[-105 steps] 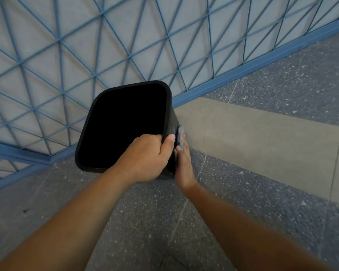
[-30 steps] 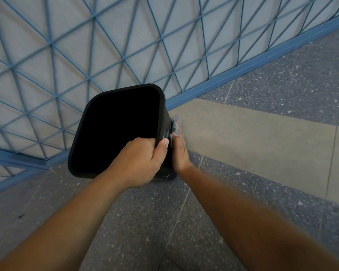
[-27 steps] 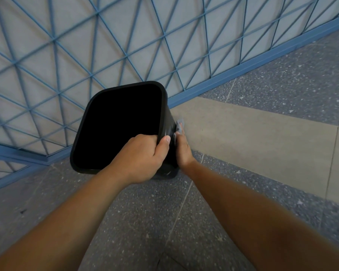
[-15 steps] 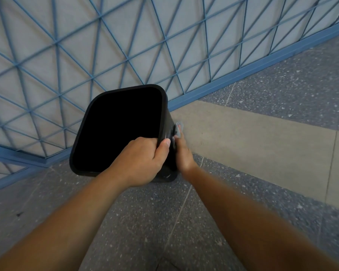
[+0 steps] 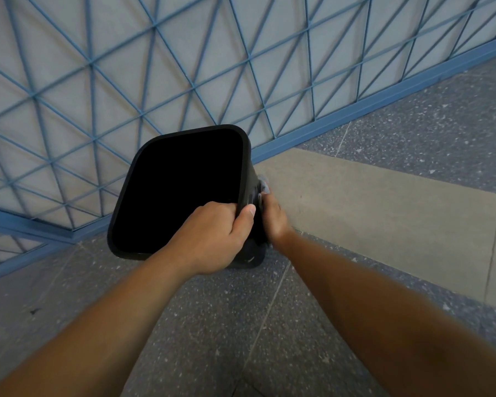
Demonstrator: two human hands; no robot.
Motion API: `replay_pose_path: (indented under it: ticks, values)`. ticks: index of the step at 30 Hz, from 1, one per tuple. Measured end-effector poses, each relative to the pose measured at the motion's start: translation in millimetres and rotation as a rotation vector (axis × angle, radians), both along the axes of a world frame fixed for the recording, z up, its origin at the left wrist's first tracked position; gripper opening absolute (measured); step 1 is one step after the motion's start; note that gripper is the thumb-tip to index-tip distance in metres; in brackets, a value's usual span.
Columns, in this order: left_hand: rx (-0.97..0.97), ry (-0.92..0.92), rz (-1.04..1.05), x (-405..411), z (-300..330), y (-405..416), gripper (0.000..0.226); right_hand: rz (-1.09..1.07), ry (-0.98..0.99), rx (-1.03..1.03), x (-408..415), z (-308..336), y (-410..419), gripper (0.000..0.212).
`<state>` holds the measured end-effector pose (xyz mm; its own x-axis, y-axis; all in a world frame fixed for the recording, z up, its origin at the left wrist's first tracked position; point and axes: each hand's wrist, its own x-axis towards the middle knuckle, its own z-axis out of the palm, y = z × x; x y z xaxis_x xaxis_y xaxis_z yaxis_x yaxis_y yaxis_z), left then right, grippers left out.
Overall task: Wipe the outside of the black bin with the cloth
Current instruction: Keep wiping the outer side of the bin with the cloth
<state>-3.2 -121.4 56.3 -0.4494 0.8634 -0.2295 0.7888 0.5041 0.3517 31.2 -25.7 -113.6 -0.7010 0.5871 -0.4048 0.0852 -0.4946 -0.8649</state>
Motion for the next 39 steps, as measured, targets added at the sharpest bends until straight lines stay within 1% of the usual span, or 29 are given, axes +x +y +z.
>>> replay_pose_path:
  ticks: [1,3,4,6,7,8,10,11,12,13,14,16,17,18,19,20,21,22,24,25,26,28,30,31,33,35,36,38,39]
  values:
    - [0.000,0.001,0.002,0,0,0,0.048,-0.001,0.014,0.045,1,-2,-6,0.072]
    - [-0.005,0.007,0.001,0,0,0,0.049,-0.023,0.044,0.127,-1,-26,-16,0.080]
    - [-0.003,0.007,0.004,-1,-1,0,0.050,-0.011,0.044,0.125,-12,-60,-13,0.083]
    - [0.007,-0.001,0.009,-3,-2,0,0.051,0.043,0.022,0.045,-14,-57,-6,0.094]
    - [0.012,-0.008,0.008,-3,-3,0,0.050,0.035,0.001,0.008,-16,-50,-5,0.094]
    - [0.018,-0.009,0.004,-4,-3,0,0.050,0.017,-0.020,-0.001,-19,-51,-6,0.089]
    - [0.021,-0.010,0.005,-2,-1,-1,0.048,-0.017,0.030,0.046,-22,-52,-15,0.082]
    - [0.015,-0.016,0.007,-1,0,-1,0.048,-0.022,0.052,0.074,-18,-44,-21,0.083]
    - [0.004,-0.023,0.012,-2,-1,-1,0.049,-0.039,0.055,0.068,-18,-50,-24,0.084]
    - [-0.009,-0.028,0.019,-3,-1,0,0.051,-0.034,0.034,0.042,-16,-52,-22,0.084]
    - [-0.024,-0.033,0.029,-4,-1,0,0.055,-0.047,0.031,-0.002,-20,-69,-19,0.085]
    - [-0.050,-0.049,0.040,-5,-1,0,0.063,-0.048,-0.027,-0.076,-3,-29,-20,0.092]
    - [-0.049,-0.052,0.040,-4,-1,0,0.061,-0.048,-0.034,-0.091,5,-9,-23,0.091]
    - [-0.043,-0.049,0.045,-3,-1,0,0.057,-0.048,-0.026,-0.112,14,5,-25,0.082]
    - [-0.033,-0.047,0.055,-2,0,0,0.055,-0.037,-0.024,-0.122,19,9,-31,0.069]
    - [-0.024,-0.044,0.064,-2,0,1,0.055,-0.061,-0.002,-0.151,24,8,-40,0.061]
    - [-0.018,-0.040,0.074,0,0,2,0.056,-0.062,0.003,-0.163,31,8,-49,0.061]
    - [-0.014,-0.037,0.088,1,0,4,0.057,-0.083,0.009,-0.163,34,8,-60,0.070]
    - [0.003,-0.037,0.128,5,0,10,0.059,-0.098,0.013,-0.090,36,6,-79,0.092]
    - [0.011,-0.036,0.150,6,-1,13,0.060,-0.110,0.003,-0.081,35,5,-87,0.096]
    - [0.019,-0.038,0.168,9,-1,16,0.060,-0.156,0.014,-0.093,34,2,-93,0.094]
    - [0.037,-0.041,0.191,13,-3,21,0.059,-0.215,0.051,-0.068,37,11,-101,0.084]
    - [0.049,-0.041,0.203,16,-3,23,0.058,-0.232,0.059,-0.029,38,13,-105,0.080]
    - [0.052,-0.042,0.204,16,-3,24,0.058,-0.224,0.040,-0.028,36,10,-103,0.081]
    - [0.065,-0.042,0.207,16,-4,23,0.059,-0.246,-0.018,-0.101,30,-7,-96,0.090]
    - [0.079,-0.045,0.200,16,-5,23,0.060,-0.256,-0.056,-0.166,27,-1,-91,0.091]
    - [0.086,-0.051,0.200,16,-6,23,0.060,-0.280,-0.035,-0.162,25,7,-92,0.089]
    - [0.095,-0.056,0.203,15,-6,23,0.060,-0.350,0.067,-0.158,23,27,-100,0.084]
    - [0.097,-0.054,0.199,14,-6,23,0.061,-0.368,0.102,-0.142,23,28,-103,0.082]
